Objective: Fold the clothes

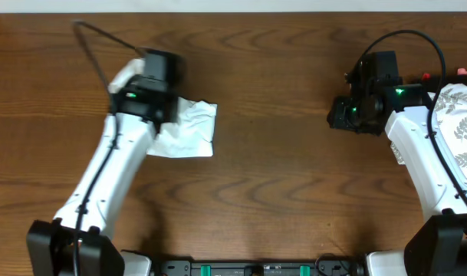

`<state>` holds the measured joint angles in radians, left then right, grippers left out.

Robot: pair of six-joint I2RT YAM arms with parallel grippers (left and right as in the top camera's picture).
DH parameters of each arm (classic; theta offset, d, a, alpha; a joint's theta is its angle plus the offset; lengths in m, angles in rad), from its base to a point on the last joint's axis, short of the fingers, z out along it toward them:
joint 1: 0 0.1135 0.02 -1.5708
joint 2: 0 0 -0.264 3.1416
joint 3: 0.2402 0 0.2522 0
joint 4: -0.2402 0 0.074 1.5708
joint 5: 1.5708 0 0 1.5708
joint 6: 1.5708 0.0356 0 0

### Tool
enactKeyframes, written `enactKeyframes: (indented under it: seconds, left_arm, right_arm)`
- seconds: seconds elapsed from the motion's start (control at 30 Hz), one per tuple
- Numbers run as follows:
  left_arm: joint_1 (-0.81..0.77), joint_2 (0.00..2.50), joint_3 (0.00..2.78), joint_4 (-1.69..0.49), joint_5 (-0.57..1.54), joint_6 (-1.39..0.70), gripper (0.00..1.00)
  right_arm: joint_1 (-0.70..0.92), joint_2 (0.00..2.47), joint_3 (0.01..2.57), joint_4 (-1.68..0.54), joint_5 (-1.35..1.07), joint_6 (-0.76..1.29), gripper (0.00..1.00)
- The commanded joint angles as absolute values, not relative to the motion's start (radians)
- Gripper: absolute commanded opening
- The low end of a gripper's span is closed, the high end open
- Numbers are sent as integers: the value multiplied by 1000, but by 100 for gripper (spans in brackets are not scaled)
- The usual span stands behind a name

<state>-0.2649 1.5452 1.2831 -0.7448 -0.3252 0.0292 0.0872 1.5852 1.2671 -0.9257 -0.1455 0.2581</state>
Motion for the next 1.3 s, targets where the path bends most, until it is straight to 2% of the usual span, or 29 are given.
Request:
enactKeyframes:
  seconds: [0.0,0.2,0.67,0.73,0.83,0.93,1.03,1.27]
  left_arm:
    - [-352,1563,1279,-755,-361,-7,6]
    - [-454,1621,1278,-748,-361,-14,6]
    - [-534,1753,1278,-748,-322,-25,8]
    - [-546,1753,1278,-746,-322,-46,17]
    - [-564,1753,1278,-747,-301,-54,44]
    - [-579,1753,1278,-747,-246,-54,63]
    - [-593,1752,1279,-748,-243,-54,67]
    - [-573,1733,1279,-751,-293,-39,67]
  right_arm:
    - [75,1559,1272,-932,-147,241,41]
    - [75,1559,1272,-936,-147,237,41]
    - [75,1559,1272,-939,-147,238,41]
    - [75,1559,1272,-939,-147,238,41]
    - [75,1559,1272,-941,-151,238,41]
    - [75,1559,1272,-943,-160,238,41]
    - [75,1559,1272,-942,-162,238,40]
    - [75,1559,1272,-944,-162,238,41]
